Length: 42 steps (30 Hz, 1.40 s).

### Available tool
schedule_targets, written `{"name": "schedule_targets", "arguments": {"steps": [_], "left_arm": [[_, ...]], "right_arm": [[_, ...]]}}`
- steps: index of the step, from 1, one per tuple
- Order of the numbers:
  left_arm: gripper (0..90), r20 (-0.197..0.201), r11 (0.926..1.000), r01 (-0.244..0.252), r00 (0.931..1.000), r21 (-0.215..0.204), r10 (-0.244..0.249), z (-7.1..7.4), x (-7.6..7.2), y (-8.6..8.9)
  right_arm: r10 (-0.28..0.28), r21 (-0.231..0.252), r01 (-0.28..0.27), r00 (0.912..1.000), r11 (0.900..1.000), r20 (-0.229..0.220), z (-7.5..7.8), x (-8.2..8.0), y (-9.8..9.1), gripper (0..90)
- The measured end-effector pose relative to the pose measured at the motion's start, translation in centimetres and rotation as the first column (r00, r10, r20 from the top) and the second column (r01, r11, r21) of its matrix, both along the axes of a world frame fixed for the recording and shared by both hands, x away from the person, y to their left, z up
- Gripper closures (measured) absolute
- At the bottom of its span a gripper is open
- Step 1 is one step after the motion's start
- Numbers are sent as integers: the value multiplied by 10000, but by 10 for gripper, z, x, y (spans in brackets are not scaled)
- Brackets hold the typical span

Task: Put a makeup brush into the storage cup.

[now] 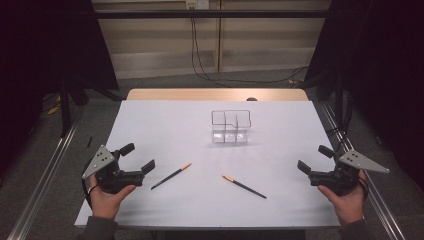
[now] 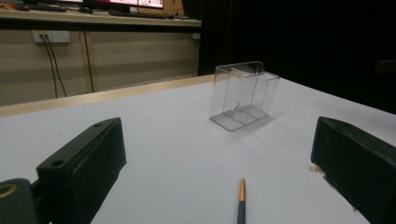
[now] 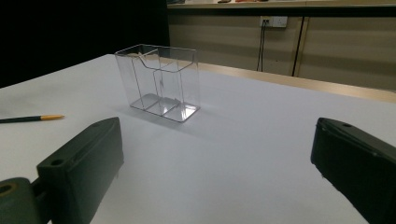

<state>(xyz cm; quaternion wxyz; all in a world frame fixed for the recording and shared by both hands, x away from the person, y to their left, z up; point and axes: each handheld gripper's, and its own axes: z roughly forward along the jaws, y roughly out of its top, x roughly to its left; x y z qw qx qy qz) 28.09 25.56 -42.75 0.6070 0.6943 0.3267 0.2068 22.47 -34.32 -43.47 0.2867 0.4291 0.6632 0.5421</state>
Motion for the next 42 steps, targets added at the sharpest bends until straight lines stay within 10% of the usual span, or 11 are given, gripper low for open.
{"name": "schedule_targets", "arguments": {"steps": [42], "left_arm": [[36,-401,9970,540,9978,557,-518,-5,20,-33]], "right_arm": [[142,-357,-141,9999,9993,38,-2,-4,1,19]]}}
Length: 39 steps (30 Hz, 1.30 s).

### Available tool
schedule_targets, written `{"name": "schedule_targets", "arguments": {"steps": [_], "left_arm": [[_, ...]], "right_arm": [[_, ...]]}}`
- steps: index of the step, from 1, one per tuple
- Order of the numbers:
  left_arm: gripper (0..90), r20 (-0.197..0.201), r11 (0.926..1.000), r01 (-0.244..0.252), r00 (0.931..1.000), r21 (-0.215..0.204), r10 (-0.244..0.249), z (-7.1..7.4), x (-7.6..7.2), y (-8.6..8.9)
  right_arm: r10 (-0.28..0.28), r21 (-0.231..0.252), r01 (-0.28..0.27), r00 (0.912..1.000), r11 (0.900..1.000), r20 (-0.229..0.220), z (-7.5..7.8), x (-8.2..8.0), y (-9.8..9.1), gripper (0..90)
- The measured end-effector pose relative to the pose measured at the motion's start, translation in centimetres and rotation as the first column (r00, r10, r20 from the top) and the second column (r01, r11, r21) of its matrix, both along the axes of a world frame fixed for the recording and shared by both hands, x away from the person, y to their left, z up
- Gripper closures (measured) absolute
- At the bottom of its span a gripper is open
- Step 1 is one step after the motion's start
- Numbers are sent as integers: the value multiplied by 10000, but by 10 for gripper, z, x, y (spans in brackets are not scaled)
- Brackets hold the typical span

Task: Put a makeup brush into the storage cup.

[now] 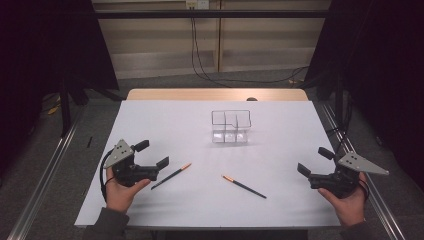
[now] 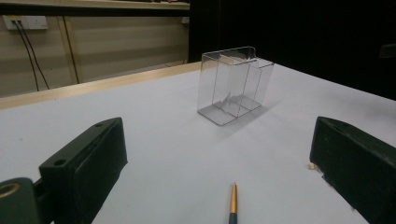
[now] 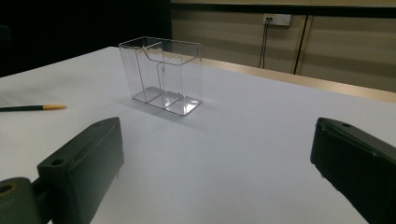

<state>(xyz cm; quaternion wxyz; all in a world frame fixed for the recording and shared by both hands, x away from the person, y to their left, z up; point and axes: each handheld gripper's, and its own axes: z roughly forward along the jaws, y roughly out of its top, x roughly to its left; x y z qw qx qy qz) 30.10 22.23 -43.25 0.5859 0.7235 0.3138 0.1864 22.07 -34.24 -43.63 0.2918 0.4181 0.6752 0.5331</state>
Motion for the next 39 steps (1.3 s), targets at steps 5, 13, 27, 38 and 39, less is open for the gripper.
{"name": "schedule_targets", "arguments": {"steps": [5,13,27,38,39], "left_arm": [[36,-73,9998,150,9999,113,-149,-2,3,-4],[37,-97,9997,78,9999,240,-76,-3,7,-12],[39,-161,9986,272,9995,447,-265,-6,15,-23],[42,-284,9984,286,9992,487,-272,-6,18,-28],[42,-334,9984,259,9991,504,-243,-6,18,-28]], "right_arm": [[79,-12,-79,10000,10000,-8,-1,0,1,20],[-2,1,2,10000,10000,-33,-1,0,0,20],[-8,-31,8,10000,10000,-8,-1,1,0,20],[-46,-60,46,10000,10000,-15,-1,0,0,20],[-70,-40,70,10000,10000,-22,-1,0,0,20]]}}
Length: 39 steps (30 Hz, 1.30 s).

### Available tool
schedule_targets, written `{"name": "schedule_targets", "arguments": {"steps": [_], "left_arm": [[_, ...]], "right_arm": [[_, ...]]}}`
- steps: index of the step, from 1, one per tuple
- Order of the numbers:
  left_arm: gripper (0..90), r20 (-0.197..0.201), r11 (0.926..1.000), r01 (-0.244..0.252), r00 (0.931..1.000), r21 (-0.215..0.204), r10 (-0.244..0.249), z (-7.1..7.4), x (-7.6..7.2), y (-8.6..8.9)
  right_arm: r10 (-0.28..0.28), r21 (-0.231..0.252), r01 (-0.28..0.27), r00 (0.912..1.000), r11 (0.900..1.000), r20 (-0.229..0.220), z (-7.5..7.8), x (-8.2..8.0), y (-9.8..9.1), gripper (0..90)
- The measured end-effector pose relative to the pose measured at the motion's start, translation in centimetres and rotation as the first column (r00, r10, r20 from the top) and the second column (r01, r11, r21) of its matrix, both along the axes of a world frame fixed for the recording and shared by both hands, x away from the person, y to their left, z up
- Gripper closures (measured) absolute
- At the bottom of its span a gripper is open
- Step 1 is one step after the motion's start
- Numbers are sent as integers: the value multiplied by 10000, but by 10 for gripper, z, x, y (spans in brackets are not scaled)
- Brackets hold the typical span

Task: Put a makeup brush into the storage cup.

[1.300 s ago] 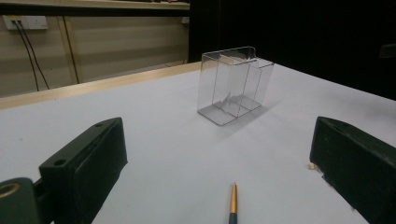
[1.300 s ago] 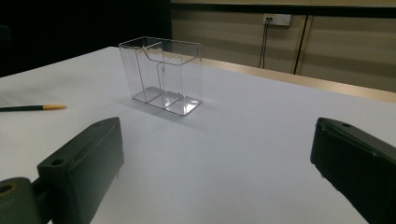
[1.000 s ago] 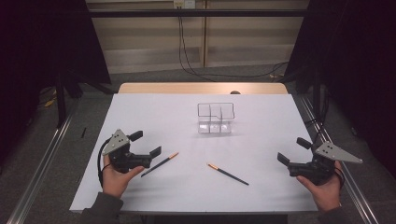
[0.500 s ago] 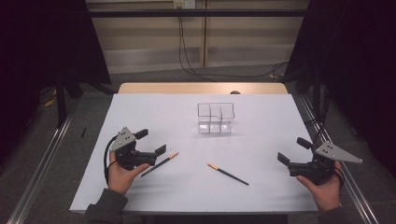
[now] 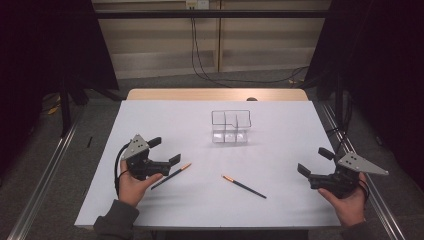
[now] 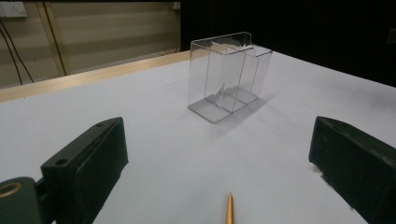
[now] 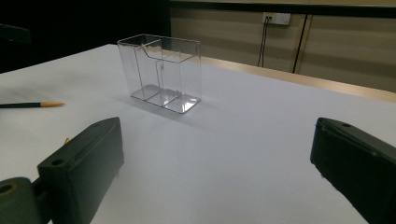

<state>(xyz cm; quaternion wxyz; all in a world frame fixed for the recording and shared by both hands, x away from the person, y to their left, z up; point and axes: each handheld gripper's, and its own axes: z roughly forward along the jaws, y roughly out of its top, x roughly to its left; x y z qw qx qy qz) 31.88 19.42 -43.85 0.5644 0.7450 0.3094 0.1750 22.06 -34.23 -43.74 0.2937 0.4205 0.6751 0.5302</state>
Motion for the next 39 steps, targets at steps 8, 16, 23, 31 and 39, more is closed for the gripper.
{"name": "schedule_targets", "arguments": {"steps": [8,16,23,31,39], "left_arm": [[45,-196,9997,-77,9998,234,82,3,2,-1],[46,-726,9993,-65,9973,374,92,4,7,1],[48,-1276,9944,123,9918,1046,11,5,11,-1],[49,-1729,9828,255,9849,1829,66,4,15,-5],[51,-2214,9698,785,9748,2310,-262,5,20,-10]], "right_arm": [[69,-80,-69,10000,9999,-12,0,0,0,20],[100,-149,-100,9999,9998,-21,-1,0,0,20],[54,-183,-54,10000,9998,-41,-1,0,-1,20],[34,-225,-35,10000,9997,-73,-2,0,-1,22],[-13,-227,12,10000,9997,-84,-3,1,-1,22]]}}
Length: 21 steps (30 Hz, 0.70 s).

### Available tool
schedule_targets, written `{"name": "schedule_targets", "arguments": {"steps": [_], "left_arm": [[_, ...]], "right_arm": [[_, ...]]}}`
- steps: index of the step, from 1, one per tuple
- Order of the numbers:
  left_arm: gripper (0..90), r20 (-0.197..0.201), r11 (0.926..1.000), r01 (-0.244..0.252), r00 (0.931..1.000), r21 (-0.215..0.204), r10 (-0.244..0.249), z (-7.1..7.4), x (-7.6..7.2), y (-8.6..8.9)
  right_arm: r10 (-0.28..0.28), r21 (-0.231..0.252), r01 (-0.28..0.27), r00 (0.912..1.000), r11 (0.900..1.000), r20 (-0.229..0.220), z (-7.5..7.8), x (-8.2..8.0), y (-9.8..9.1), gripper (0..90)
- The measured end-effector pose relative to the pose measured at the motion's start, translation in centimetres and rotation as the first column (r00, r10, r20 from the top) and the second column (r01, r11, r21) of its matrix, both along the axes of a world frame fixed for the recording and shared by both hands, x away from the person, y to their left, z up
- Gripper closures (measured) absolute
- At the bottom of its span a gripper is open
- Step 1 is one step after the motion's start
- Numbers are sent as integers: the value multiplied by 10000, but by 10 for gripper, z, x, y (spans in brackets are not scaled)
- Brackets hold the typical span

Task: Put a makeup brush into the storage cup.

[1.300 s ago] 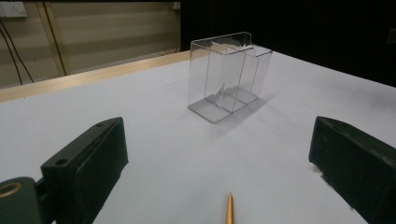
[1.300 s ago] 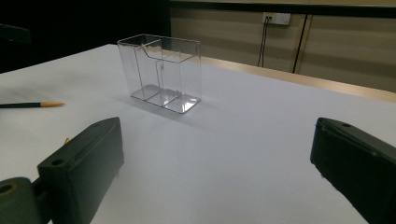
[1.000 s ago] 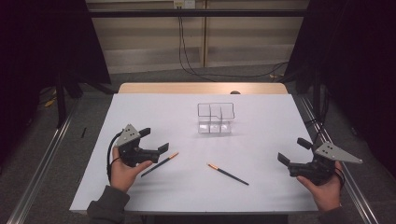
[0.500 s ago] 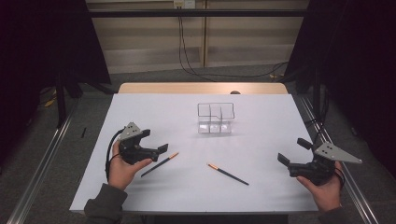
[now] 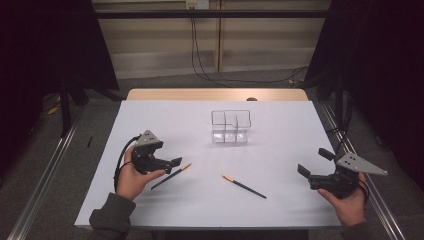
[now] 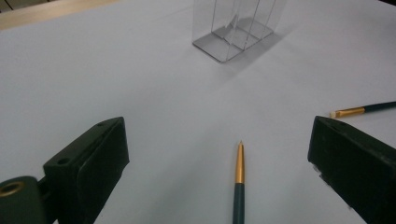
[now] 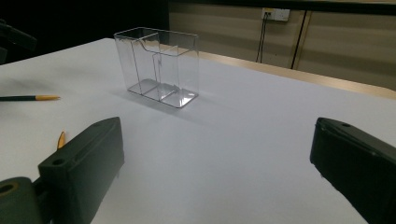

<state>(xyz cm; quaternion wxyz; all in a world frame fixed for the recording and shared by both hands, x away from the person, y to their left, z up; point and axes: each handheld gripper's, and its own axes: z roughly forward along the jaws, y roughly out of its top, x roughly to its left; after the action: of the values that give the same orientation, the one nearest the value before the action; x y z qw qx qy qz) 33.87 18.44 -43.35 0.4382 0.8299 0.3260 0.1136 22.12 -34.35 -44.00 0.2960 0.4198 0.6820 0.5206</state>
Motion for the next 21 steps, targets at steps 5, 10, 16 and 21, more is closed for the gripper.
{"name": "schedule_targets", "arguments": {"steps": [5,10,16,21], "left_arm": [[52,-365,9975,238,9991,665,-214,3,1,-5],[52,-804,9928,607,9954,1035,-524,3,5,-10],[52,-1278,9793,893,9896,1814,-666,4,8,-16],[52,-1451,9707,1037,9867,2170,-729,5,10,-19]], "right_arm": [[10,4,-10,10000,10000,-9,0,0,0,22],[13,-22,-13,10000,10000,-2,0,0,0,22],[2,-41,-2,10000,10000,14,0,0,0,22],[-3,-39,3,10000,10000,-3,0,0,-1,22]]}}
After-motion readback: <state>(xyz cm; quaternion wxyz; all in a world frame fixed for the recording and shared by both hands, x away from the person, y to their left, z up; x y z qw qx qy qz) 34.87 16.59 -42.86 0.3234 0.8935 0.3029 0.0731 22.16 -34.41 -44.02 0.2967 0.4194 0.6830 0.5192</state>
